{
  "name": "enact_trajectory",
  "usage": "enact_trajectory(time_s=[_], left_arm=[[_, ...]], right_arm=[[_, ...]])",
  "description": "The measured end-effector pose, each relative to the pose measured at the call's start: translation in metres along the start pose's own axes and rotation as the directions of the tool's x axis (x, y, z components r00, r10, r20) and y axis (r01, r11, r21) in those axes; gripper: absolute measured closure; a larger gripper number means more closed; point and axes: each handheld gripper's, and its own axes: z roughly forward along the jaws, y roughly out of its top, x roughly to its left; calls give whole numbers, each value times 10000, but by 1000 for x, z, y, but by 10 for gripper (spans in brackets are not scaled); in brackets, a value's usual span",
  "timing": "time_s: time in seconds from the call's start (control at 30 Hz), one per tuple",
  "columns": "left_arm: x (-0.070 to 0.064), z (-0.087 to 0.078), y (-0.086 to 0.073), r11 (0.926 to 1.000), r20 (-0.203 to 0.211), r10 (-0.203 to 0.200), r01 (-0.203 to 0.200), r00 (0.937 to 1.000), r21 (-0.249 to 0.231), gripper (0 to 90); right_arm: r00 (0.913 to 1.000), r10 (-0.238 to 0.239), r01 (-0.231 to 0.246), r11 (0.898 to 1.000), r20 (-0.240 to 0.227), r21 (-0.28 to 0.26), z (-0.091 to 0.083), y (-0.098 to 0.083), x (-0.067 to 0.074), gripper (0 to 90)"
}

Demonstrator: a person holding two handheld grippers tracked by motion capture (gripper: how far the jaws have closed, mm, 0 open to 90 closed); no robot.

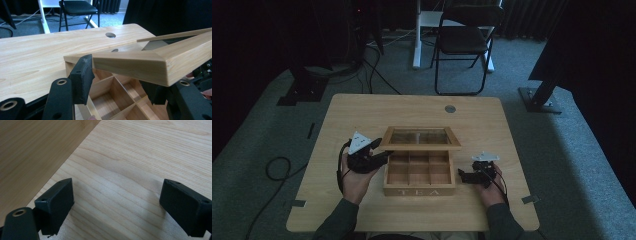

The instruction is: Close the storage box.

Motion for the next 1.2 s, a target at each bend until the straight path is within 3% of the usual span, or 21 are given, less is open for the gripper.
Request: enact_trajectory(time_s=[0.63,1.2], left_arm=[[-3,-4,-15,9999,235,-38,36,9997,123,419],[-7,-7,-26,9996,207,-165,161,9996,213,411]], right_arm=[[10000,-5,5,10000,3,-7,0,0,0,116],[10000,1,-1,10000,0,-2,0,0,0,116]])
